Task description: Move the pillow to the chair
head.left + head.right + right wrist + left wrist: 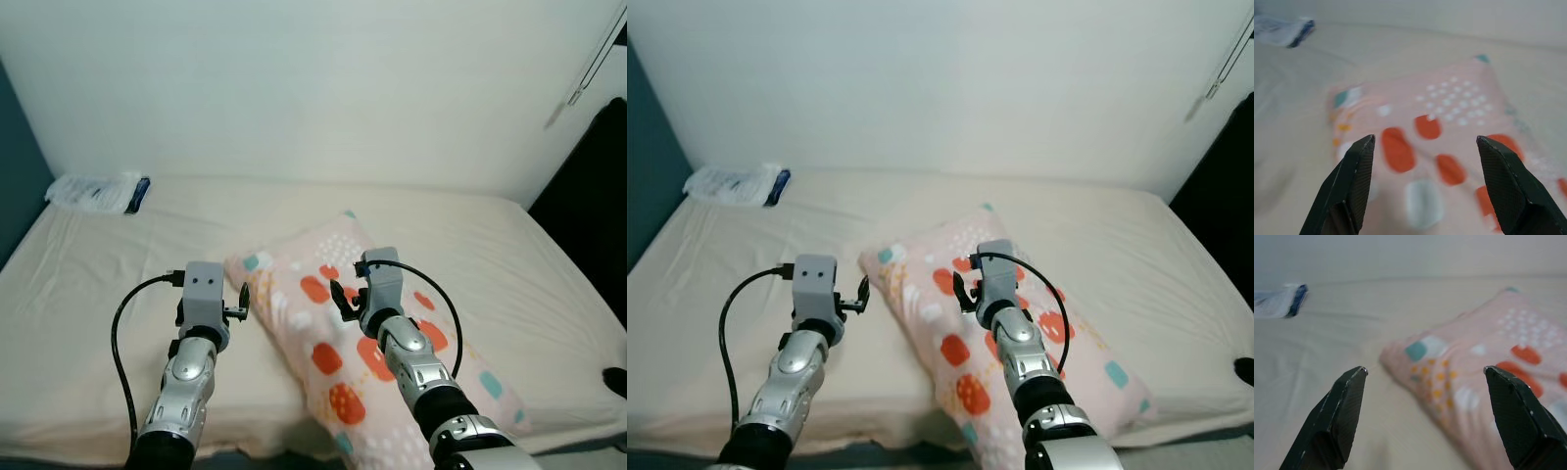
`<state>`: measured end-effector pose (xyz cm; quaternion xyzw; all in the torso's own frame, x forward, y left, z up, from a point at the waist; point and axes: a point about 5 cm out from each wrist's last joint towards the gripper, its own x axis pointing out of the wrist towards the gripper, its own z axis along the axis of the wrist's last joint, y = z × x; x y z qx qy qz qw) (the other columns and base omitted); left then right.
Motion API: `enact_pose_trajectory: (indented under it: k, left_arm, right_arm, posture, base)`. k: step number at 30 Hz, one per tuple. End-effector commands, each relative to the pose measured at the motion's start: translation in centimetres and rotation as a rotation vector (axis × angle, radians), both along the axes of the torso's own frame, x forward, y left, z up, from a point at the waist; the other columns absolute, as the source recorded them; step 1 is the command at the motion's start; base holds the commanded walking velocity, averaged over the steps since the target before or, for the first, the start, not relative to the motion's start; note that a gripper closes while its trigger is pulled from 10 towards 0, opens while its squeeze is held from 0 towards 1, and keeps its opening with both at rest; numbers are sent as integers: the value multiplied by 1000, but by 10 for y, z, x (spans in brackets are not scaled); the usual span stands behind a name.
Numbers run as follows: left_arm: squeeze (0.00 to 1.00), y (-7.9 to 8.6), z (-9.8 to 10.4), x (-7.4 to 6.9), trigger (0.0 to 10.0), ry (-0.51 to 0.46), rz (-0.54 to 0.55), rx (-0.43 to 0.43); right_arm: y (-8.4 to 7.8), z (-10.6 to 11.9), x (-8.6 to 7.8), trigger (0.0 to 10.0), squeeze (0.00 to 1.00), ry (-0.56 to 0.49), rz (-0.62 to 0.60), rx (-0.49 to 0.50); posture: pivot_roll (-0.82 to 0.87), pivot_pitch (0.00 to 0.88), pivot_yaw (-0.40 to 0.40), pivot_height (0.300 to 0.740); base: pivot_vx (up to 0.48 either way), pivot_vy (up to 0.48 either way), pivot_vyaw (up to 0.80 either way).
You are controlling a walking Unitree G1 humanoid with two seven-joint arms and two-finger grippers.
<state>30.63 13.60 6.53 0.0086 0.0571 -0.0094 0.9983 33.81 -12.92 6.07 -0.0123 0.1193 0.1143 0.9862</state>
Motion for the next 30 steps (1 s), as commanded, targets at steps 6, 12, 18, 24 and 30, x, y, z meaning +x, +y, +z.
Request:
enact_pose_trajectory:
  k: [6,12,18,24,30]
  left_arm:
    - [0,-3,-5,-3,10000,19,-22,23]
    - [0,-3,-6,-3,10000,22,-20,24]
    - [0,-3,-6,-3,10000,25,-25,30]
    - [0,-2,-7,-2,10000,32,-23,23]
    - [0,-2,-7,-2,10000,36,-24,20]
  right_arm:
    - [-1,1,1,10000,0,-2,-15,19]
    - [-1,2,1,10000,0,-2,-14,21]
    - [0,2,2,10000,0,0,-15,25]
    - [0,2,2,10000,0,0,-17,28]
    - [0,2,2,10000,0,0,-18,29]
  posture:
    - [-13,0,-92,740]
    - [-11,0,-94,740]
    - [-12,0,-92,740]
    - [-11,0,-89,740]
    - [-11,0,-86,740]
  base:
    - [0,0,0]
    - [0,0,0]
    - [0,0,0]
    - [0,0,0]
    - [0,0,0]
